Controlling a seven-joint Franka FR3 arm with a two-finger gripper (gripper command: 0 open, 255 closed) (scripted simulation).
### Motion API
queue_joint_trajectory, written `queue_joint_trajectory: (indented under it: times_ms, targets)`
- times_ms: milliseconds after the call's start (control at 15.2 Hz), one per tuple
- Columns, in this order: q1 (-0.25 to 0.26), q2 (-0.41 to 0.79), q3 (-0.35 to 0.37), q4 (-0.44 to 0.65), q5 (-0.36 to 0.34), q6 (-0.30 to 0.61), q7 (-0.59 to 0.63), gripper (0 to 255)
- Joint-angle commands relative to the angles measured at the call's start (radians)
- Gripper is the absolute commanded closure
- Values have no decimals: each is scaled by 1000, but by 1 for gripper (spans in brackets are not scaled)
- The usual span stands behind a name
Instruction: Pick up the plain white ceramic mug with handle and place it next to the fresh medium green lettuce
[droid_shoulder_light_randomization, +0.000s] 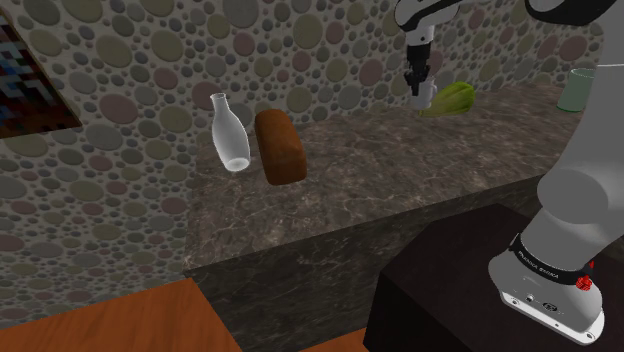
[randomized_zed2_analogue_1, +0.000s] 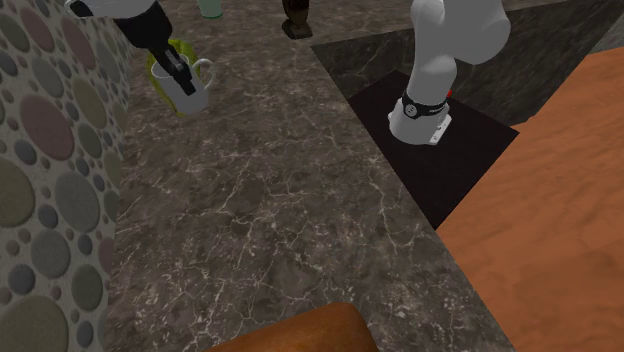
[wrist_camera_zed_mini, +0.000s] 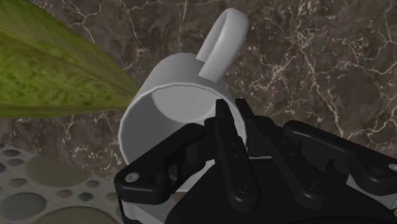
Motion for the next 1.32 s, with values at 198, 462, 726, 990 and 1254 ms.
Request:
queue_joint_trajectory:
  times_ms: [198, 462, 726, 990, 1254]
  targets:
    - [-1, 16, 0, -47, 0, 63, 4, 255]
    - [-1, 32, 0, -78, 0, 110, 7, 255]
    - [-2, 51, 1, -105, 0, 156, 10, 255]
    - [-2, 53, 1, -108, 0, 161, 11, 255]
    - [-2, 53, 1, -108, 0, 161, 11, 255]
